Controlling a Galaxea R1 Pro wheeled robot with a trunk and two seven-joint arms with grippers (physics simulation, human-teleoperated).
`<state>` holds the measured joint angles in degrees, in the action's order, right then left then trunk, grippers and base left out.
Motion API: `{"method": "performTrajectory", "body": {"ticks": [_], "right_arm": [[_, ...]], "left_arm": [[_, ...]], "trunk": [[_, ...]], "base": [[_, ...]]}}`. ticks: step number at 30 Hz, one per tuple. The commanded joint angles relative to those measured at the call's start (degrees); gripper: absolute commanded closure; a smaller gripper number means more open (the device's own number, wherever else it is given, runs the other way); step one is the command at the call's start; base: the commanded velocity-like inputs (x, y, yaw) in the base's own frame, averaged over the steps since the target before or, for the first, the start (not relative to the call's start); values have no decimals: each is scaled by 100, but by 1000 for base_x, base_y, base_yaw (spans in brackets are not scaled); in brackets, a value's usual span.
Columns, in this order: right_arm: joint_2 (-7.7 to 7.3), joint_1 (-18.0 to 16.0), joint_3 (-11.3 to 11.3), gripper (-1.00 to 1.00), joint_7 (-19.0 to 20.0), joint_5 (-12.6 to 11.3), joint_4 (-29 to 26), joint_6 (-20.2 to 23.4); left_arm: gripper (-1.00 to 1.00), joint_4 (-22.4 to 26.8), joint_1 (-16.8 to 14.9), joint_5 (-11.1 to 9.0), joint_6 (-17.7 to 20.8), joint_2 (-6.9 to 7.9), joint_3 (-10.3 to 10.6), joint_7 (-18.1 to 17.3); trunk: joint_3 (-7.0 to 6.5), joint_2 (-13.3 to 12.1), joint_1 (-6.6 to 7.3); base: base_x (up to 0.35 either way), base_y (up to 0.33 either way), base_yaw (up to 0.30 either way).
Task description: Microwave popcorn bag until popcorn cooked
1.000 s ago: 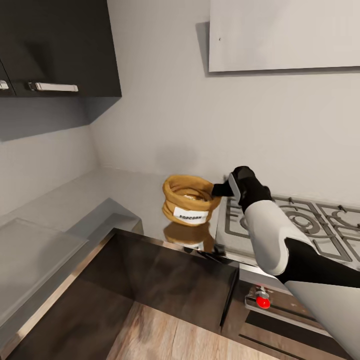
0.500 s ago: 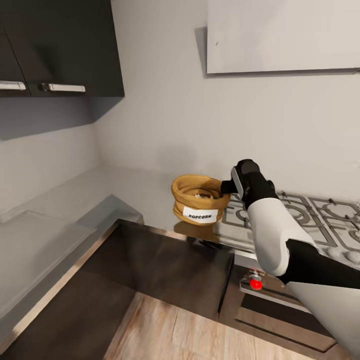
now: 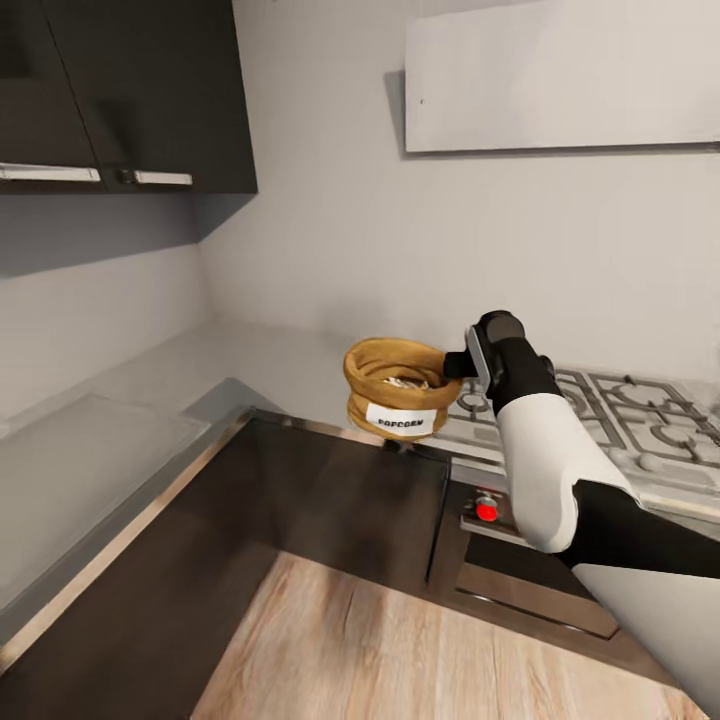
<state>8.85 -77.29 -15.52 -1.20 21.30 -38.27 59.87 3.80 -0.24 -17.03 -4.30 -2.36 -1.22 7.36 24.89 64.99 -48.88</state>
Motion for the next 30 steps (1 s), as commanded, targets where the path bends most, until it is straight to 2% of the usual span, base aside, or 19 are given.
{"method": "performTrajectory", "body": {"ticks": [1,20,30], "right_arm": [[9,-5,-25,100,-4,-3,-5,13],[28,-5,-37,100,21,-39,9,13],[25,-5,-39,100,15,-37,85,13]], "left_arm": [[-100,-1,-2,-20,-18,-2,-9,11],[-100,12,-2,-28,-27,15,-19,3],[-100,24,-2,-28,-19,33,-9,-6]], "trunk": [[6,4,4],[-13,4,4],[-104,4,4]], "base": [[-346,0,0],[-341,0,0],[-30,0,0]]}}
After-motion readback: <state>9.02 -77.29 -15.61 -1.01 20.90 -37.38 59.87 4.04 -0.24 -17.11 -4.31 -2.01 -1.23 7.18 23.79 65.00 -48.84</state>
